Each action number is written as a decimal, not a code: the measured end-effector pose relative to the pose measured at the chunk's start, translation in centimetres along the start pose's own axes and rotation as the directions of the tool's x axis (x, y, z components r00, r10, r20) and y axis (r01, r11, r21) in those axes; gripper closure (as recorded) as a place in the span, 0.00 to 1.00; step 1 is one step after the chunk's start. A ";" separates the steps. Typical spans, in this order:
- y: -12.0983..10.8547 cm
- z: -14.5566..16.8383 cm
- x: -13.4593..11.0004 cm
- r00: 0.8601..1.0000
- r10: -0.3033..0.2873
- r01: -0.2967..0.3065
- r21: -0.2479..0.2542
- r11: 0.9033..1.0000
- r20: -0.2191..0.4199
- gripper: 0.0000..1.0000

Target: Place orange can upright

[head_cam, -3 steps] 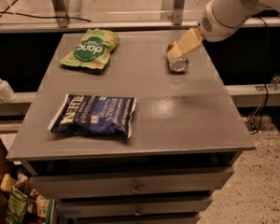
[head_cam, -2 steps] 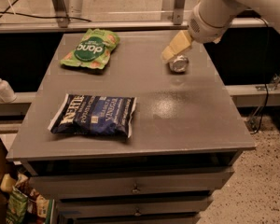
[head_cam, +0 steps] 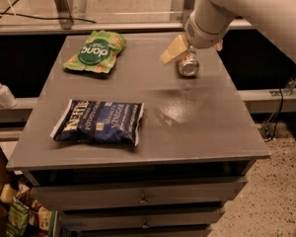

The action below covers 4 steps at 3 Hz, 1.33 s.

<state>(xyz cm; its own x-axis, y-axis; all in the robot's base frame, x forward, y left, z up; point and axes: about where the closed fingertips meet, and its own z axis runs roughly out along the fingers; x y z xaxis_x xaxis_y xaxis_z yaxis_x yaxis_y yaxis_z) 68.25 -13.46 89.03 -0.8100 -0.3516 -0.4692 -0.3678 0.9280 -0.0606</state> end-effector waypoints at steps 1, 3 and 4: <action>-0.1 0.7 -1.5 0.999 0.038 -0.038 0.014 0.999 0.030 0.00; -0.6 2.3 -3.8 0.994 0.096 -0.098 0.054 0.994 0.053 0.00; -0.9 2.7 -4.8 0.991 0.120 -0.124 0.065 0.990 0.067 0.00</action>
Offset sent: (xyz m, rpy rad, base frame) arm 0.0464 0.0100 0.0025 0.0177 -0.0683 -0.1249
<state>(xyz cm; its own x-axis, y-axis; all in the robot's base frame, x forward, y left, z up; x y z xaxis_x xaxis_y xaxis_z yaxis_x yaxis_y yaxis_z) 73.73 -12.27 88.99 -0.8160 -0.2288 -0.5308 -0.2339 0.9705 -0.0589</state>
